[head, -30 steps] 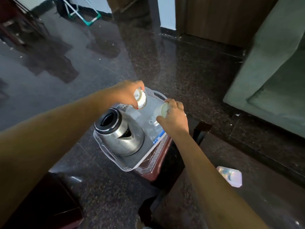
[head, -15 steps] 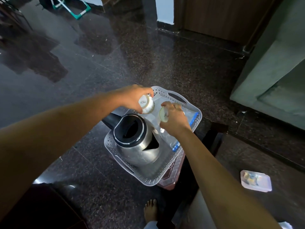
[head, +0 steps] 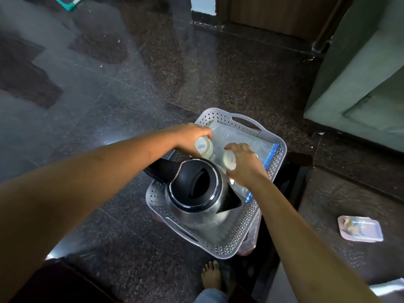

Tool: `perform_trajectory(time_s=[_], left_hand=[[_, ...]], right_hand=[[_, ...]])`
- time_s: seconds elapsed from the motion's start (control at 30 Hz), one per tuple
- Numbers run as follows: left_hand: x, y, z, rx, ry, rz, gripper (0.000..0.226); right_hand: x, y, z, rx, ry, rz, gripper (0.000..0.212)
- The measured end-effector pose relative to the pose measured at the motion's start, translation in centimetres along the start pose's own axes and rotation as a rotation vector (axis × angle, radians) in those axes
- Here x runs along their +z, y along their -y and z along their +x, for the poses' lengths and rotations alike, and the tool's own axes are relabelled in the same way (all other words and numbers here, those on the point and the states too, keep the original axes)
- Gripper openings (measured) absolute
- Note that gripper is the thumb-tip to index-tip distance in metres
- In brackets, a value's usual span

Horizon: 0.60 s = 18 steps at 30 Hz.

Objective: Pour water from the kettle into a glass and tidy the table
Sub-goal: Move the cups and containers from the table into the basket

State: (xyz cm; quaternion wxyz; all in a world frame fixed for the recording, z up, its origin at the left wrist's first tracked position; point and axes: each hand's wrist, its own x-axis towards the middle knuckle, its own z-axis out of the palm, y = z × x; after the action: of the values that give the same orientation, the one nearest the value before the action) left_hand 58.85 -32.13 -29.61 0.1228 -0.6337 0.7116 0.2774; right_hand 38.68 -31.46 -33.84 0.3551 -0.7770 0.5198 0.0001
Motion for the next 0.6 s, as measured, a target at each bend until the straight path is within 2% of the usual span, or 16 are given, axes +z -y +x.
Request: perform_trajectory(time_s=[0.2, 0.47, 0.6], left_hand=[[0.7, 0.2, 0.6, -0.030, 0.063, 0.009, 0.056], [-0.1, -0.4, 0.1, -0.082, 0.061, 0.052, 0.058], [-0.9, -1.2, -0.5, -0.163, 0.128, 0.058, 0.063]], right_hand=[[0.4, 0.3, 0.7, -0.006, -0.009, -0.022, 0.065], [0.3, 0.4, 1.3, -0.003, 0.036, -0.079, 0.071], [0.4, 0.5, 1.0, 0.009, 0.063, -0.090, 0.073]])
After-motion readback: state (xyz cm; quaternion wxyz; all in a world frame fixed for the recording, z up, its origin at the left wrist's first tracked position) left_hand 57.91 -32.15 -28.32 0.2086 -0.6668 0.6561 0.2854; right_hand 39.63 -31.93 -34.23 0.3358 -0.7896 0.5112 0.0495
